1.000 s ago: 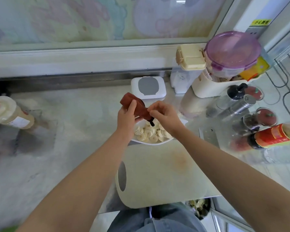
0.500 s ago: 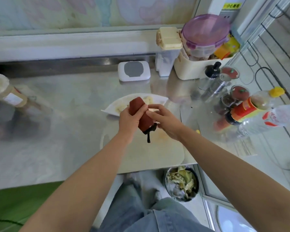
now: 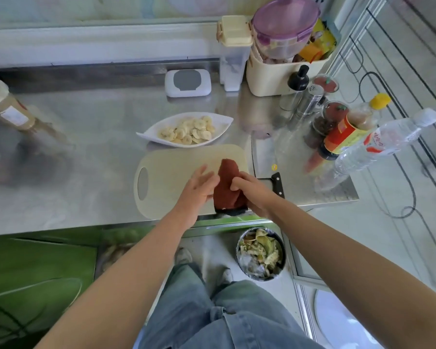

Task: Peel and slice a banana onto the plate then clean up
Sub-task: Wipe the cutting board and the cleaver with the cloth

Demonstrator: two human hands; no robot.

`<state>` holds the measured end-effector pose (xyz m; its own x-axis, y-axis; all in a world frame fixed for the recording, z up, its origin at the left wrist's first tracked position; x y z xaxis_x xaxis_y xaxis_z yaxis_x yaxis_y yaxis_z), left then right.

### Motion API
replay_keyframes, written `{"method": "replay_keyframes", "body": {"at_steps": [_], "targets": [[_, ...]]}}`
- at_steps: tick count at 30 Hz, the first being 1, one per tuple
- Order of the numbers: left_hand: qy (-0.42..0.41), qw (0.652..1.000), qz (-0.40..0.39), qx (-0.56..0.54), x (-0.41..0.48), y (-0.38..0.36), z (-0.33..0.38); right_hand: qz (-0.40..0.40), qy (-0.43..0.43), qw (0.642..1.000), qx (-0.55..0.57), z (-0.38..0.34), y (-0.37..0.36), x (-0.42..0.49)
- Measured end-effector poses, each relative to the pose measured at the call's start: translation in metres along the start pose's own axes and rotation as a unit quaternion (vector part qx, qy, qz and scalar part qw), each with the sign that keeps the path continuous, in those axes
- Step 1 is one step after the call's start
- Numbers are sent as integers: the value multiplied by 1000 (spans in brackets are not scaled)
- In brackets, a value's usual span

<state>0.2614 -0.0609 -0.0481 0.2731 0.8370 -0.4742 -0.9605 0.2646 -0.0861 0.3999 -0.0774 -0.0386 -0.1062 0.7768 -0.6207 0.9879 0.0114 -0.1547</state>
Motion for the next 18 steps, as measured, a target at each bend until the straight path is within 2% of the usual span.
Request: {"method": "replay_keyframes", "body": {"at_steps": [1,5,8,11,14,16,18], "targets": [[-14,999,-2,38,-3,-1,-2,-6,-7,1000,16,5,2,0],[-42,987,82,134,-11,4,-5,-38,-15,999,33,21,-6,-5],[-17,959,63,274,-7,12,-15,-70,-54,996,17,35,-12,-3],[25,934,97,344,0,46,-25,19,-8,1000,-13,24,-5,12],[-8,852,194,485,0,96,-21,170,77,974,-125,0,12,34],[-3,789,212,577,0,122,-23,232,91,932,-263,-8,19,48],[-17,749,200,631,2,135,-25,272,72,887,-367,-4,19,60]]}}
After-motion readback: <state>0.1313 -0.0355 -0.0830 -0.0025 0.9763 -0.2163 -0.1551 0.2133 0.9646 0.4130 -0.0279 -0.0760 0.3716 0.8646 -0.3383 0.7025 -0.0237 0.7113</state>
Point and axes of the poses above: each hand's wrist, its own x-axis towards the middle knuckle, its own y-axis out of the back of the hand, z = x × y, the point moved 5 cm from there along x, towards the middle knuckle, and after that the axes turned 6 degrees about x, right-handed, at the moved point
